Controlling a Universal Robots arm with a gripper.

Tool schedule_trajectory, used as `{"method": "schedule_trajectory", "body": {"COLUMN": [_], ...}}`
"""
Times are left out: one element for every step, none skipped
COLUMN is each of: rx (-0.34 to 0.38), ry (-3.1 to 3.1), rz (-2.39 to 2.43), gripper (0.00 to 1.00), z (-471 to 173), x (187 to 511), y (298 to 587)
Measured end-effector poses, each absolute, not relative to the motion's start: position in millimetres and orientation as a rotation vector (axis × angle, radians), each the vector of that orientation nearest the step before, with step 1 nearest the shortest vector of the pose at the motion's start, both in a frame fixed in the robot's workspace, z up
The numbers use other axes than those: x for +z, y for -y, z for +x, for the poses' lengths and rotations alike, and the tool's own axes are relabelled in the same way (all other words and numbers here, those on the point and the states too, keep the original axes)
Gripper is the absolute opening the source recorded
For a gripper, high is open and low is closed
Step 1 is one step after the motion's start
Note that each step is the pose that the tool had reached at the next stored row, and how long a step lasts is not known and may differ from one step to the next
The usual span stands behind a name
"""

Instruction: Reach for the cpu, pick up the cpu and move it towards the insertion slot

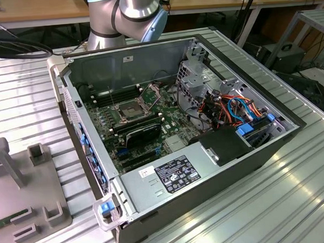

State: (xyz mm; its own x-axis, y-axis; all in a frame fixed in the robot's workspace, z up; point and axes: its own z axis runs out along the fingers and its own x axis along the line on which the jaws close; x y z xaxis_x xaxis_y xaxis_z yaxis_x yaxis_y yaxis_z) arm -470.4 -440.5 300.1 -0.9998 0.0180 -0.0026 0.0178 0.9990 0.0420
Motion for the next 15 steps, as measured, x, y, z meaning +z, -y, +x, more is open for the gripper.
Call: {"method": "schedule_trajectory", "body": {"rx": [0.066, 0.066, 0.066, 0.066, 0.066, 0.066, 0.066, 0.066, 0.066, 0.066, 0.064, 0.064, 0.064, 0.064, 0.063], "ry": [-3.138, -3.138, -3.138, -3.138, -3.138, -3.138, -3.138, -3.138, -3.138, -3.138, -3.138, -3.138, -3.138, -3.138, -3.138], "rz": [0.028, 0.028, 0.028, 0.028, 0.028, 0.028, 0.028, 0.028, 0.028, 0.028, 0.028, 0.028, 0.028, 0.028, 0.028], "gripper": [0.69, 0.69, 0.69, 0.69, 0.69, 0.69, 0.69, 0.69, 0.69, 0.69, 0.69, 0.69, 0.69, 0.69, 0.69], "z": [-470, -470, -470, -470, -470, -470, -470, -470, -470, -470, -470, -470, -470, -470, -470], "x": [300, 300, 300, 299, 298, 296, 295, 291, 288, 286, 285, 283, 279, 277, 275], "y": [441, 441, 442, 443, 445, 446, 446, 446, 446, 446, 446, 446, 447, 447, 448]}}
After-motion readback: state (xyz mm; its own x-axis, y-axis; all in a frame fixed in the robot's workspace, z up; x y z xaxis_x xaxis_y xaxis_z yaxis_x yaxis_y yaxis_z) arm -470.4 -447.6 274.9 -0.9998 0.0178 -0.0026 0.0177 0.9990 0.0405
